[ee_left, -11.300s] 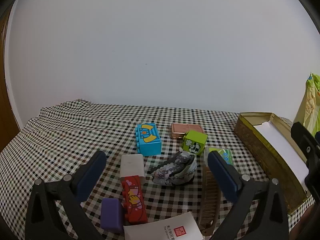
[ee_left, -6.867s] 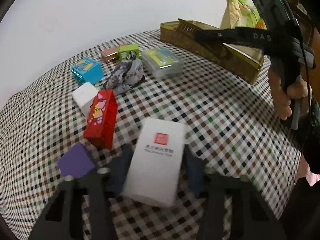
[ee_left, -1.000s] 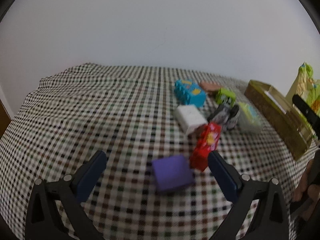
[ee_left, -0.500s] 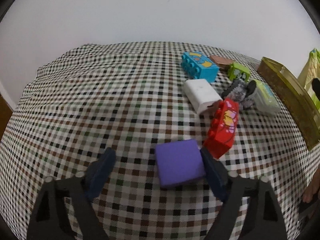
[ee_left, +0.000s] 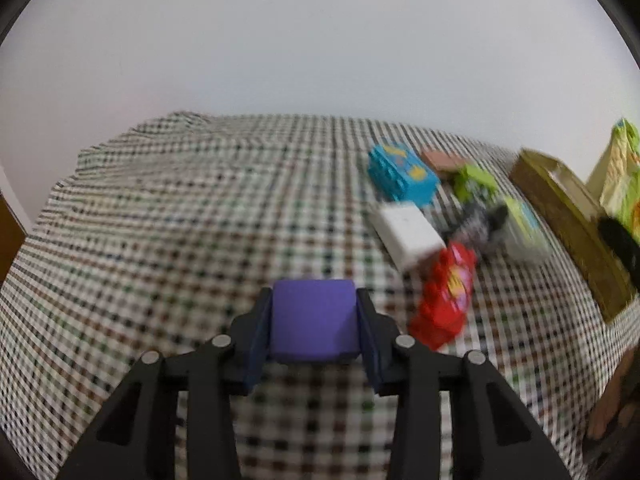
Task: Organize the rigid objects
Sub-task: 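Grasp the red toy brick with the right gripper while the left gripper holds the purple block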
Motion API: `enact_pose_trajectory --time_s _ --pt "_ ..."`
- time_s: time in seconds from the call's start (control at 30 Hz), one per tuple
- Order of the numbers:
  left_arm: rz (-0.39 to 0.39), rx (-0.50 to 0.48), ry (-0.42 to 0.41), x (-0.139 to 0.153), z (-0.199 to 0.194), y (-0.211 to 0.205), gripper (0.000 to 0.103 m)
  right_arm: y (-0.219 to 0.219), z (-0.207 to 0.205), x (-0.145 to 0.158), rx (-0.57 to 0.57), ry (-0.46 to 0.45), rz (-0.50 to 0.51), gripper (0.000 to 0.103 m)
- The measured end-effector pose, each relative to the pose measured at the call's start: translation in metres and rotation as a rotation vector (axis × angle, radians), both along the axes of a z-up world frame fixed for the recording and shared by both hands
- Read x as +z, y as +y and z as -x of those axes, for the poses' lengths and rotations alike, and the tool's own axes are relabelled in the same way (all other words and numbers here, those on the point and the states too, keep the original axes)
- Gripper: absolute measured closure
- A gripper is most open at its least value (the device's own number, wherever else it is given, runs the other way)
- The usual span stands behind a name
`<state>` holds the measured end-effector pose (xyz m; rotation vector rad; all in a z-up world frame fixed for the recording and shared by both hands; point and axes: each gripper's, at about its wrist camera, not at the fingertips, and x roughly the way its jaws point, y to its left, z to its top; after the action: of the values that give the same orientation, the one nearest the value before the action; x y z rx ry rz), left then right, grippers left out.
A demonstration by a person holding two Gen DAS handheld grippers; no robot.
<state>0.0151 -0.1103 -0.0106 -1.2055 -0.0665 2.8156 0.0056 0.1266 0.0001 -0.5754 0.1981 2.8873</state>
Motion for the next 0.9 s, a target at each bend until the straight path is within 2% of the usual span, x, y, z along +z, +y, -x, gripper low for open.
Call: enact_pose_trajectory --time_s 0.07,0.2,0.3,0.5,0.6,0.77,0.8,0.9 --pt "-0.008 0.018 0.028 0.007 0.006 -0.006 0.064 -0.007 0.002 -0.001 0.021 -0.011 0.024 0.018" --pt "0.061 0.099 0.115 0.023 0.023 -0.01 0.064 -0.022 0.017 -0.008 0.084 -0.066 0.12 0.018" --pt "0.077 0.144 0.15 0.026 0.036 -0.014 0.064 -0.039 0.033 -0.014 0.125 -0.131 0.153 0.018" --pt "0.048 0.152 0.123 0.011 0.036 -0.027 0.064 -0.069 0.068 -0.03 0.152 -0.256 0.22 0.018" --pt "0.028 0.165 0.111 0.006 0.037 -0.032 0.064 -0.077 0.087 -0.038 0.151 -0.32 0.22 0.018" --pt "0.035 0.168 0.123 0.003 0.035 -0.03 0.064 -0.084 0.099 -0.043 0.122 -0.361 0.209 0.019" --pt "0.039 0.171 0.119 0.005 0.034 -0.029 0.064 -0.085 0.102 -0.045 0.119 -0.381 0.208 0.02" --pt "0.043 0.169 0.112 0.003 0.035 -0.026 0.064 -0.081 0.102 -0.048 0.111 -0.401 0.212 0.04"
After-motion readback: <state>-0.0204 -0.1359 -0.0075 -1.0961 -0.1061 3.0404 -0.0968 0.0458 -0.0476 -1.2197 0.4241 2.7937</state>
